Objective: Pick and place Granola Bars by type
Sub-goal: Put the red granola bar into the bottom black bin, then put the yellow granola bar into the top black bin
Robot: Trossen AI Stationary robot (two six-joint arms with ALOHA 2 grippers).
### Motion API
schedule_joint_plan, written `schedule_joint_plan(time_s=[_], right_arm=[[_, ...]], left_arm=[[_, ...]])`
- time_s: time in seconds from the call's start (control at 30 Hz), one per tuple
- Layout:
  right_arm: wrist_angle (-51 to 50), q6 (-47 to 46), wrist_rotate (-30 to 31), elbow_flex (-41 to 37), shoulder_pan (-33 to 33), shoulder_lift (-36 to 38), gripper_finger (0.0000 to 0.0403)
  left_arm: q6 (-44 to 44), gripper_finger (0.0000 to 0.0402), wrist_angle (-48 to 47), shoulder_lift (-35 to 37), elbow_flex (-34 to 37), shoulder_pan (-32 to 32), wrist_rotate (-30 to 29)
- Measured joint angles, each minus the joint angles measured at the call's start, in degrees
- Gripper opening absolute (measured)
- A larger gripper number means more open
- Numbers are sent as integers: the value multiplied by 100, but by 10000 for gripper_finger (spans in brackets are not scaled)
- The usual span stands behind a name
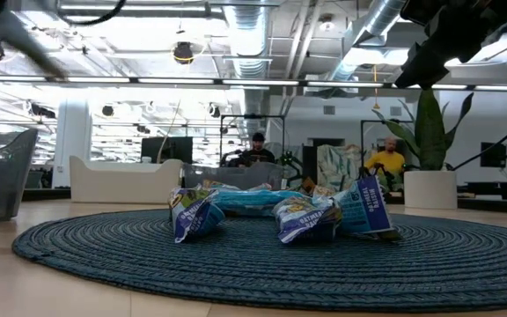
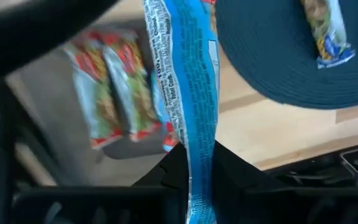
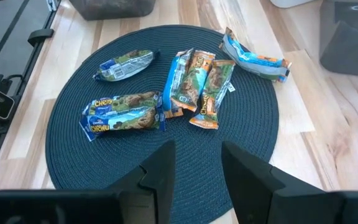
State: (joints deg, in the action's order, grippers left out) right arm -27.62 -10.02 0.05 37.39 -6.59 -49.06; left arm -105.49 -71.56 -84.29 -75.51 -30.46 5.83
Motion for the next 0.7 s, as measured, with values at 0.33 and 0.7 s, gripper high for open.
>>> schedule_joint_plan(time_s=[0.33, 0.7], right_arm=[[-2, -1, 4, 0, 0, 0, 123], [-2, -5, 20, 0, 0, 0, 123]], left_arm=[[-719, 49, 524, 120, 980, -541, 428], [-626, 129, 388, 120, 999, -610, 544]])
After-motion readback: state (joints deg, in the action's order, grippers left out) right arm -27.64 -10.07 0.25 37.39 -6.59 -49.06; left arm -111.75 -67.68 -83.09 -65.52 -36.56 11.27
